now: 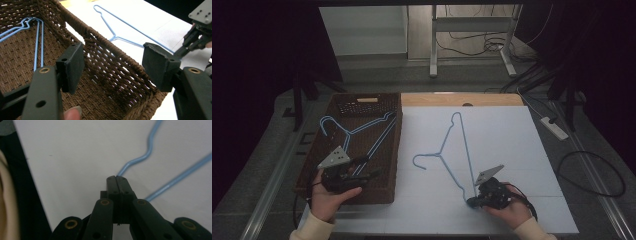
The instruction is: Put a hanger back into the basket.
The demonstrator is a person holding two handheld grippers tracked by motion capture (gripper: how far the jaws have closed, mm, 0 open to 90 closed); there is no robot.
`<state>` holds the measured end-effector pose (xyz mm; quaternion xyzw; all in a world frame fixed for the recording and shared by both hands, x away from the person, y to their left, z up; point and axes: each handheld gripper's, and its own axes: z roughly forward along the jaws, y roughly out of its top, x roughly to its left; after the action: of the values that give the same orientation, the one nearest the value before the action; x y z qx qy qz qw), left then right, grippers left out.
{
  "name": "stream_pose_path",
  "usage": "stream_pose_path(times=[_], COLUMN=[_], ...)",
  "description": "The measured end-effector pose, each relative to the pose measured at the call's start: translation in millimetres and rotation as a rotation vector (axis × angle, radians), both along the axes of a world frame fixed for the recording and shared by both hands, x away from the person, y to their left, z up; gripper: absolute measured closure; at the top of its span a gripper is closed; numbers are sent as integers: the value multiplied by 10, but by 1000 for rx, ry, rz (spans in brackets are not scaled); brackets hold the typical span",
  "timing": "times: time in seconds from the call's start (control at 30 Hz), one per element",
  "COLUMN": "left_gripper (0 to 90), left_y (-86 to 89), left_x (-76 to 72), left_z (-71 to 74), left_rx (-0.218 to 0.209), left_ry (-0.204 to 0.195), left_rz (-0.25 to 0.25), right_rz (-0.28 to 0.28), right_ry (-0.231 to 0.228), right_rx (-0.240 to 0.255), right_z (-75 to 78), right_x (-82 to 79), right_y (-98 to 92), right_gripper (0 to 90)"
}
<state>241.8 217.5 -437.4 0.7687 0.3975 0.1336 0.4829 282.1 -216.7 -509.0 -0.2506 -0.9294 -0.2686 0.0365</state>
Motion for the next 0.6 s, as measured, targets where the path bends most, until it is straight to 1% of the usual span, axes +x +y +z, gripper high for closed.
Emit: stream_pose_path(times=[0.03, 0.1, 0.2, 0.33, 0.4, 0.47, 0.53, 0.6], left_gripper=[341, 341, 341, 341, 341, 341, 341, 342], left_y=[-2, -2, 1, -1, -1, 0, 5, 5], left_x=[0, 2, 8, 8, 7, 6, 7, 9], left_z=[1, 2, 0, -6, -7, -7, -4, -5], left_rx=[0, 0, 1, 2, 1, 1, -1, -1], left_ry=[-1, -1, -1, 1, 2, 1, 0, 0], left_rz=[-1, -2, -1, 0, 1, 0, 0, 0], right_rz=[12, 39, 69, 105, 113, 104, 66, 13], right_ry=[0, 11, 14, 7, 0, -16, -46, -79], right_rx=[0, 15, 31, 41, 49, 65, 81, 95], right_z=[-1, -16, -35, -49, -54, -48, -8, 42], right_x=[-25, -62, -98, -139, -132, -101, -28, 93], right_y=[45, 136, 267, 427, 457, 442, 386, 320], right_gripper=[900, 900, 900, 900, 900, 900, 900, 900])
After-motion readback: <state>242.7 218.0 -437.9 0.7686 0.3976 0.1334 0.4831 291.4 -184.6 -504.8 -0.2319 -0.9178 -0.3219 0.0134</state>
